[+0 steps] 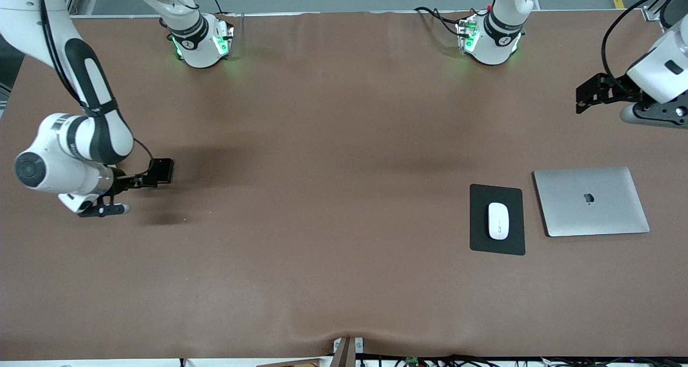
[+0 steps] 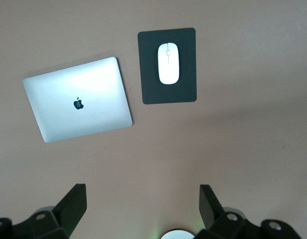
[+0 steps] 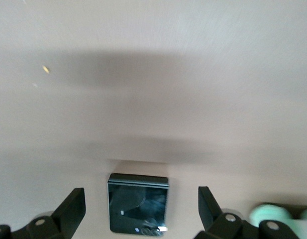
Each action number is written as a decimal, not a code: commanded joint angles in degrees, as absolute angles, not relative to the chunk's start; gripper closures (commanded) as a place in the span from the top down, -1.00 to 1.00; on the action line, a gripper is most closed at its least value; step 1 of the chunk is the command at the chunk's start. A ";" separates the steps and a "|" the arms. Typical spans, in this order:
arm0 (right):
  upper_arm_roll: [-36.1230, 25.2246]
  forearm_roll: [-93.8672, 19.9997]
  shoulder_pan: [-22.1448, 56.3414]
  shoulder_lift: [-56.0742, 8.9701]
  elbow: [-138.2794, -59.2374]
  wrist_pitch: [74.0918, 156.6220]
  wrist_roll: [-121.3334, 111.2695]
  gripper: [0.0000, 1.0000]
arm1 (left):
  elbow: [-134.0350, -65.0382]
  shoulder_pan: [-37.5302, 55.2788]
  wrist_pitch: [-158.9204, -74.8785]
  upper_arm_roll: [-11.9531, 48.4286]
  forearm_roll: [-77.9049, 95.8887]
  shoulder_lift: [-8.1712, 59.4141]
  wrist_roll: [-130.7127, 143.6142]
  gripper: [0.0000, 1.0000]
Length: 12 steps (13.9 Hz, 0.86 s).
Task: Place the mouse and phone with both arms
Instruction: 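Set the black phone down beside the plush toy with the right gripper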
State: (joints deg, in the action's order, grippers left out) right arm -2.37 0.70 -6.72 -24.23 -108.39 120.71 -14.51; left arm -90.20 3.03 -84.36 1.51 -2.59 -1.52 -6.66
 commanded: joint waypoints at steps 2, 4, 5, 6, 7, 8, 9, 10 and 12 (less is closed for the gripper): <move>-2.11 2.46 -4.22 -26.10 -94.08 108.75 -14.41 1.00 | -86.92 2.90 -79.81 1.32 -1.32 -1.32 -7.82 1.00; -2.11 2.29 -3.43 -26.37 -88.88 105.66 -14.41 1.00 | -86.75 2.90 -79.63 1.32 -1.32 -1.41 -3.98 1.00; -2.11 2.29 -2.99 -26.37 -86.77 104.77 -14.50 1.00 | -86.49 2.90 -79.63 1.75 -1.32 -1.32 -0.56 1.00; -2.11 2.46 -2.29 -26.28 -84.14 102.94 -14.50 1.00 | -86.22 2.99 -79.72 1.84 -1.23 -1.32 1.39 1.00; -2.11 2.55 -1.85 -26.28 -81.07 100.31 -14.33 1.00 | -86.22 2.99 -79.72 1.76 -0.19 -1.32 1.15 1.00; -2.11 2.55 -1.93 -26.28 -77.64 98.80 -13.46 1.00 | -86.22 2.90 -79.72 1.50 1.22 -1.32 0.88 1.00; -2.11 2.55 -2.02 -26.19 -75.00 98.62 -12.49 1.00 | -86.22 2.90 -79.72 1.49 1.40 -1.32 0.44 1.00; -2.28 2.64 -1.67 -25.76 -73.40 98.61 -12.31 1.00 | -86.22 2.81 -79.89 1.32 1.41 -1.32 -1.04 1.00; -1.68 2.03 -1.67 -24.18 -71.20 98.70 -12.30 1.00 | -86.22 2.90 -79.98 1.14 1.23 -1.23 -3.95 1.00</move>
